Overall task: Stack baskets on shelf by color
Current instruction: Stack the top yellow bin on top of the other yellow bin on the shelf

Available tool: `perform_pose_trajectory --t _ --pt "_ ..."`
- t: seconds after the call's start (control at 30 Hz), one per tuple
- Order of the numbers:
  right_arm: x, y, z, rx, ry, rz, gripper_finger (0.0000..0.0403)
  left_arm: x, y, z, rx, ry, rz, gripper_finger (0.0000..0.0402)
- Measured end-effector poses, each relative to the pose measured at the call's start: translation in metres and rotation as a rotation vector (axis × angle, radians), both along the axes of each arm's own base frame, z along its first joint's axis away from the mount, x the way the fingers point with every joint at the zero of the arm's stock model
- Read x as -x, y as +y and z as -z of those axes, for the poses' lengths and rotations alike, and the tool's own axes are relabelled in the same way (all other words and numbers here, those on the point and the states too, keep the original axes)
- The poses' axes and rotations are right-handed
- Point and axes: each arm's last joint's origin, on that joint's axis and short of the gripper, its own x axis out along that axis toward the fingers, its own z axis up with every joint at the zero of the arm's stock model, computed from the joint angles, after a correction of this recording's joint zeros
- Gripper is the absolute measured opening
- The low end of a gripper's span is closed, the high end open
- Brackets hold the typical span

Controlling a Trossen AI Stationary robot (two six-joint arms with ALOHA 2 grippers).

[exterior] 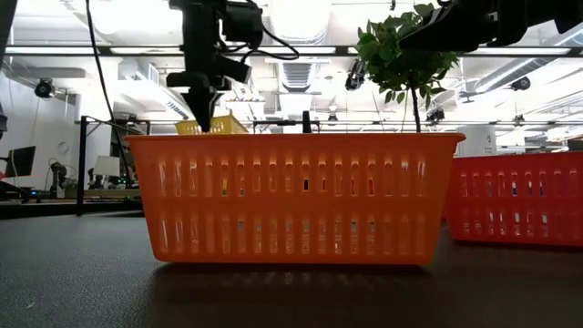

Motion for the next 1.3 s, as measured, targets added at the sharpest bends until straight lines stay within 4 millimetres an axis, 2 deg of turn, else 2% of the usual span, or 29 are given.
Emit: perform_pose_trajectory --t 0.9,1.3 --pt "0.000 0.000 0.000 0.000 -0.002 0.000 0.0009 -0.006 0.006 0.014 0.018 0.028 -0.005 0.0001" --pt "0.000 0.000 0.000 0.000 -0.002 0.000 0.0009 -0.005 0.006 0.013 0.016 0.022 -0.005 0.0069"
